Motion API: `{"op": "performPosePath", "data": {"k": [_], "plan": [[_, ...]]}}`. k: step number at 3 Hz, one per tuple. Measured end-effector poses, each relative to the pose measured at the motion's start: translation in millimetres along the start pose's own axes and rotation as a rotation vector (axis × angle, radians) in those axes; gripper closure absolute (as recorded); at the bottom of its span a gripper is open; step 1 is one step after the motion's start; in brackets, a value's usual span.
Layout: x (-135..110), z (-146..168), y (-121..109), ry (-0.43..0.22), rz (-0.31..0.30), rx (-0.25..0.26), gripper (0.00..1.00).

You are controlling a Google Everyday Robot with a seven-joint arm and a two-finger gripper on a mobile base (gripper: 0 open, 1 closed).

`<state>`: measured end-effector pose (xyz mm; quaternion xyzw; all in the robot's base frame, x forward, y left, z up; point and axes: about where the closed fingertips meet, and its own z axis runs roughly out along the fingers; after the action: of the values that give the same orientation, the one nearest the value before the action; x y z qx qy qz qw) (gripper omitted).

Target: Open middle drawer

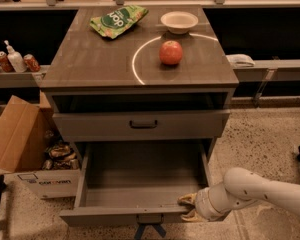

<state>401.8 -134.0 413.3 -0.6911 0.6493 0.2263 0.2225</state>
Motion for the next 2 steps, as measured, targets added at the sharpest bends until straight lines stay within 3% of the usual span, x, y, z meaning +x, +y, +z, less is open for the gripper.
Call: {"op": "performPosePath", "data": {"k": [2], "plan": [[-0.8, 2.4, 2.4, -0.004, 0.0, -0.006, 0.6]]}}
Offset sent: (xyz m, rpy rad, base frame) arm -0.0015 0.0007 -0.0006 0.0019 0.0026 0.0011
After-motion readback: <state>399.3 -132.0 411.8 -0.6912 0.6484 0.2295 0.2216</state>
